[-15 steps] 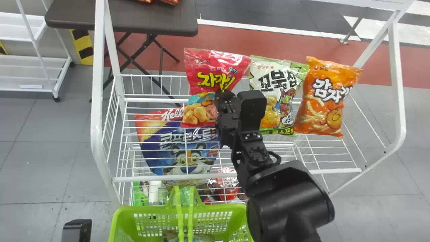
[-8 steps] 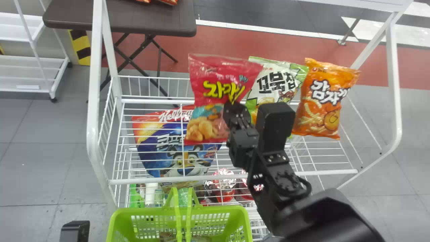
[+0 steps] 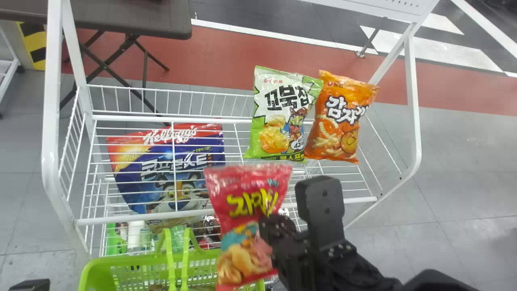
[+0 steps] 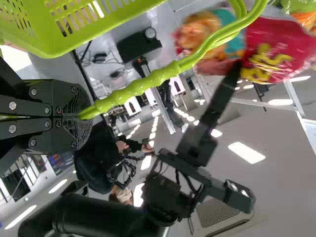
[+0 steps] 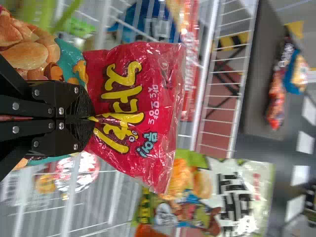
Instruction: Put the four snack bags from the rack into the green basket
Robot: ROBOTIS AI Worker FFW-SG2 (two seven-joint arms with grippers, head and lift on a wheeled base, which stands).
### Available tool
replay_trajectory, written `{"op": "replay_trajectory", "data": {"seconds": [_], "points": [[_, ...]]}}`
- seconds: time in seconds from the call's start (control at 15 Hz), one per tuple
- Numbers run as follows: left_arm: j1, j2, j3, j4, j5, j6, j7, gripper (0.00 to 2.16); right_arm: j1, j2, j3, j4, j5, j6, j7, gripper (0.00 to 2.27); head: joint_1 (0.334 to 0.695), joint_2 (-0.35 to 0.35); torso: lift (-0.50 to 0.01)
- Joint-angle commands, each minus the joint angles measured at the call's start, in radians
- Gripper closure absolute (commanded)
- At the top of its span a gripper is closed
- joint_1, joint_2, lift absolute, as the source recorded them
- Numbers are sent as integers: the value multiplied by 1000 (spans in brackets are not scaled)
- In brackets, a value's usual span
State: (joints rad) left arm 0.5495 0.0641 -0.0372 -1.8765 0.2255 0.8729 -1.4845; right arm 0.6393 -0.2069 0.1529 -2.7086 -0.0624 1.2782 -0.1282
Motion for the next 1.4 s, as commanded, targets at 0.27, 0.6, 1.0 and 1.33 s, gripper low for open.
{"op": "replay_trajectory", "data": {"seconds": [0.27,0.6,1.0,1.33], "points": [[27,-7,-10,-9,-2,-42,6,2138,89,-57,34,16,-117,157,22,2132,695,-350,-6],[35,-7,-23,-16,-8,-42,7,2138,83,-55,99,115,-185,16,32,2132,695,-350,-6],[38,-9,-10,-13,-8,-61,9,2138,137,-112,123,118,-145,65,47,2135,695,-350,-6],[33,-17,-20,-9,-9,-70,12,2138,146,-114,119,121,-139,25,50,579,695,-350,-6]]}}
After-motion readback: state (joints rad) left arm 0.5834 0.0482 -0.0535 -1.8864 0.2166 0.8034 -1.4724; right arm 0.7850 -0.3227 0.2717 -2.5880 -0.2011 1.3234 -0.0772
